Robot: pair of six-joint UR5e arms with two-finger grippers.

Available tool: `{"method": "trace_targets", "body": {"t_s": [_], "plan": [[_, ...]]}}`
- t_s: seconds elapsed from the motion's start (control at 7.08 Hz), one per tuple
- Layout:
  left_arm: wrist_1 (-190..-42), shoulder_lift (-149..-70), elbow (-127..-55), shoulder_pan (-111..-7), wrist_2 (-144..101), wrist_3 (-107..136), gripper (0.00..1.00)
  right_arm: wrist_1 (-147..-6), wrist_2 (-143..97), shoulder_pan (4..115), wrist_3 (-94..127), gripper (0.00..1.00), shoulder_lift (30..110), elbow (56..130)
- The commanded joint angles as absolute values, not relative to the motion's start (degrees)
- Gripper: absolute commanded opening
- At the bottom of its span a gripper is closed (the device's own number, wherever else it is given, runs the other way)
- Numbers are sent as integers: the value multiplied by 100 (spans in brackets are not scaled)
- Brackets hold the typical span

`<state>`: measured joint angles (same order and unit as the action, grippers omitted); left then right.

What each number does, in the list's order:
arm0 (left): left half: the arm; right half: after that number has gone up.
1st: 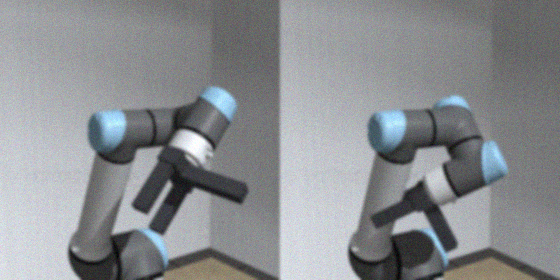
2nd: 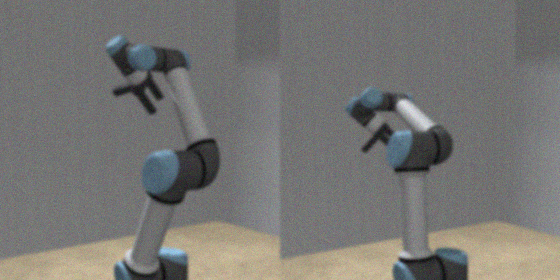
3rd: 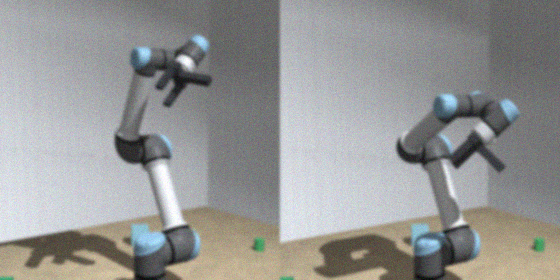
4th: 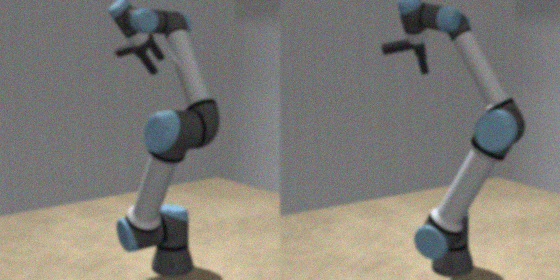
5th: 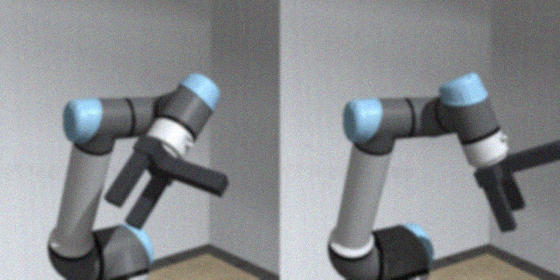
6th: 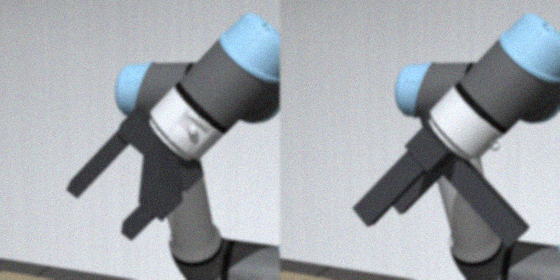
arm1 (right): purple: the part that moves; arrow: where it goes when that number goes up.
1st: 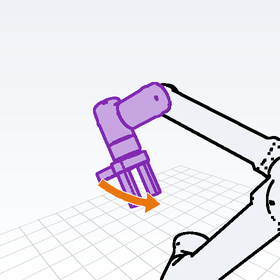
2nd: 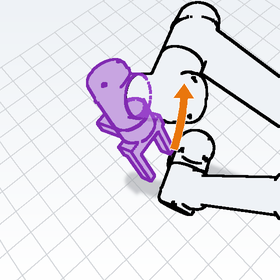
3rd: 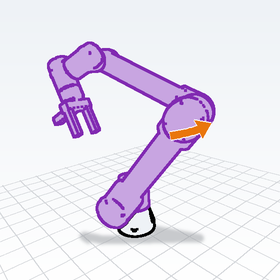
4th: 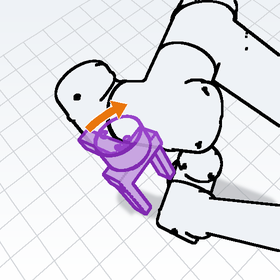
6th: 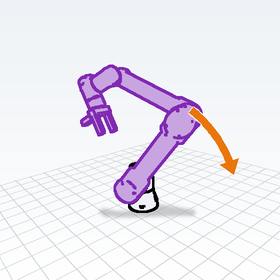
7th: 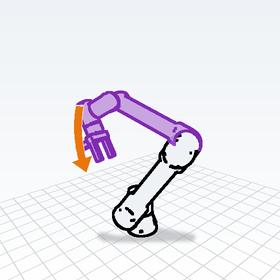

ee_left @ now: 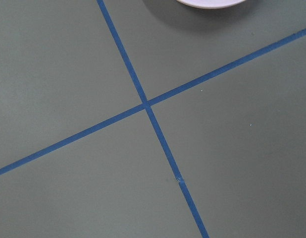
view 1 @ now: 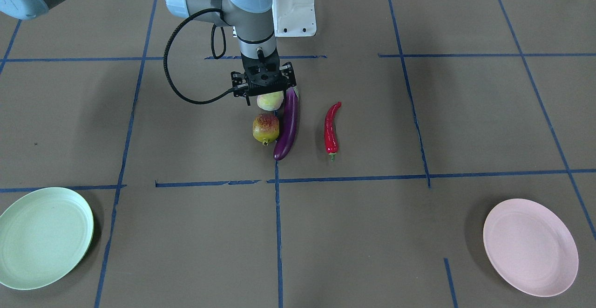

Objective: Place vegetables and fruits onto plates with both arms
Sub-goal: 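Reach the right gripper down and grasp the yellow-green peach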

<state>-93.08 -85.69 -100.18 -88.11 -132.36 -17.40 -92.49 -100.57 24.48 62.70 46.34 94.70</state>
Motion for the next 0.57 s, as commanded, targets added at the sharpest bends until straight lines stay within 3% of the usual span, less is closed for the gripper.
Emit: {"method": "trace_targets", "body": {"t_s": [0.0,0.42], "plan": [[-9308,-8569,-10002,-8798,-13236,-1740,100,-9272,-9766,2119,6196,99,4606,9265],[-9299,-8561,-10002,-8789,-13236,-1740,100,-9272,-9677,2004,5924,98,4632,9158]]}}
